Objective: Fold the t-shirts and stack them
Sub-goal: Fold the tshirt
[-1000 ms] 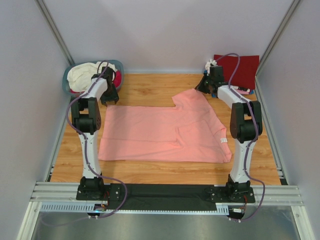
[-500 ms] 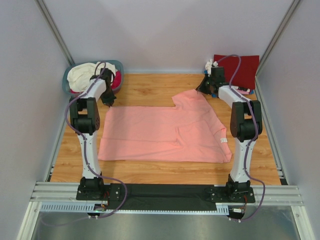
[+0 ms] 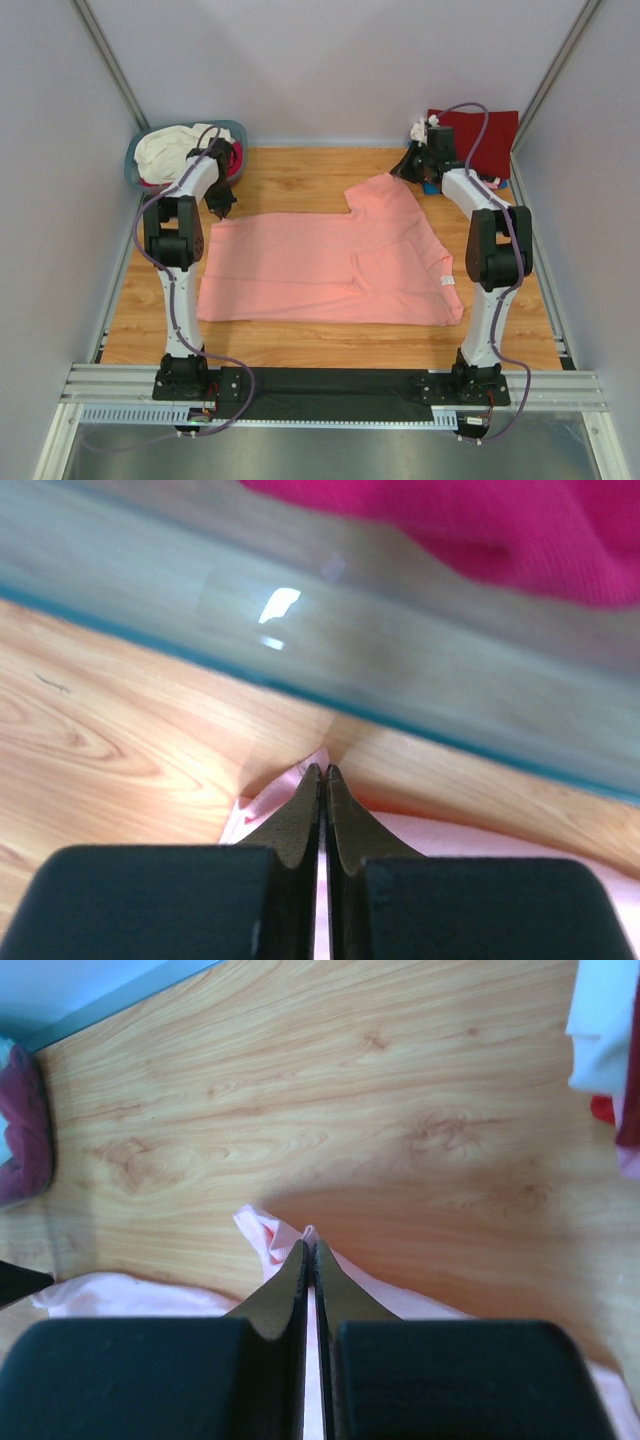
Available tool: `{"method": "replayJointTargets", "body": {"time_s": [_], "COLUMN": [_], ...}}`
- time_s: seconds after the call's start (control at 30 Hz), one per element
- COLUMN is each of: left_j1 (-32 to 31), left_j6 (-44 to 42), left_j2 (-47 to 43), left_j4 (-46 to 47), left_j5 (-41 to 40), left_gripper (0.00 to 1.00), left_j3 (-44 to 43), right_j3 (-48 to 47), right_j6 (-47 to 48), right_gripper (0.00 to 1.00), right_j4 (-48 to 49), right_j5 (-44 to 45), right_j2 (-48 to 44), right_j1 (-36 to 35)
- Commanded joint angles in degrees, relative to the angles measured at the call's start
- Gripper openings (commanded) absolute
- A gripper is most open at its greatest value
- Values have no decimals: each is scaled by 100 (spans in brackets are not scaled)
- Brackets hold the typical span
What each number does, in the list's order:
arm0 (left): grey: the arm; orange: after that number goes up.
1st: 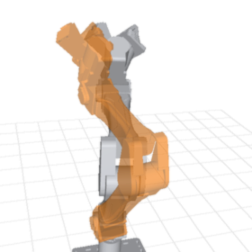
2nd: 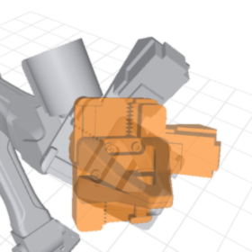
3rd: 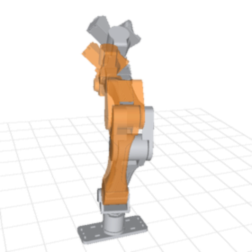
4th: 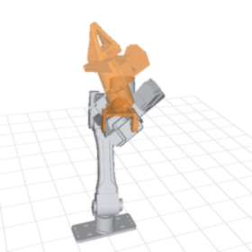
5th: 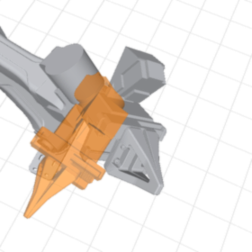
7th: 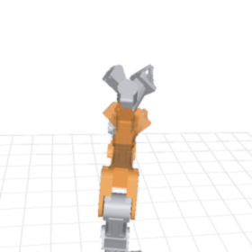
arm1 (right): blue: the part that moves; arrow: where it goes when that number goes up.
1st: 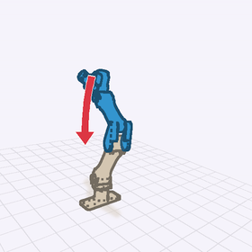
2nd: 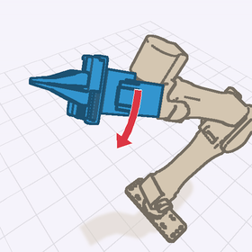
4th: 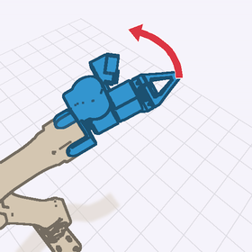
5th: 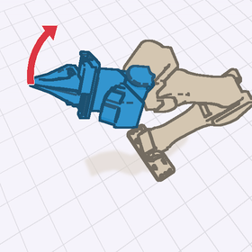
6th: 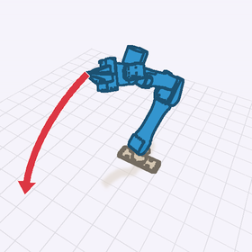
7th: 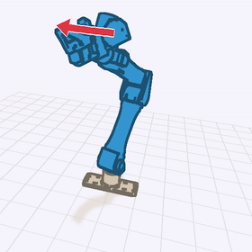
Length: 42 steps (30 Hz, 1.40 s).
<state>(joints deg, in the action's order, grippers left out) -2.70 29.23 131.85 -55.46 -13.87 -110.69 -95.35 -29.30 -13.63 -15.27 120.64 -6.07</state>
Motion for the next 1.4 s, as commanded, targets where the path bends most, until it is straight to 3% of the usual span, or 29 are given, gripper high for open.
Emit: {"method": "replayJointTargets", "body": {"time_s": [0.0,0.63,0.97,1.37], "left_j1": [-55,-161,-187,-231], "left_j6": [-76,30,-40,-164], "left_j2": [-616,-2260,-2463,-2410], "left_j4": [-184,378,264,369], "left_j5": [-64,174,-371,-635], "left_gripper": [0,0,0,0], "left_j3": [91,2156,2421,2526], "right_j3": [366,2951,4269,4921], "right_j6": [-23,364,232,144], "right_gripper": [0,0,0,0], "right_j4": [-52,-992,-1379,-1643], "right_j5": [-126,226,981,1360], "right_j2": [-769,-3906,-5725,-6333], "right_j1": [0,0,9,0]}}
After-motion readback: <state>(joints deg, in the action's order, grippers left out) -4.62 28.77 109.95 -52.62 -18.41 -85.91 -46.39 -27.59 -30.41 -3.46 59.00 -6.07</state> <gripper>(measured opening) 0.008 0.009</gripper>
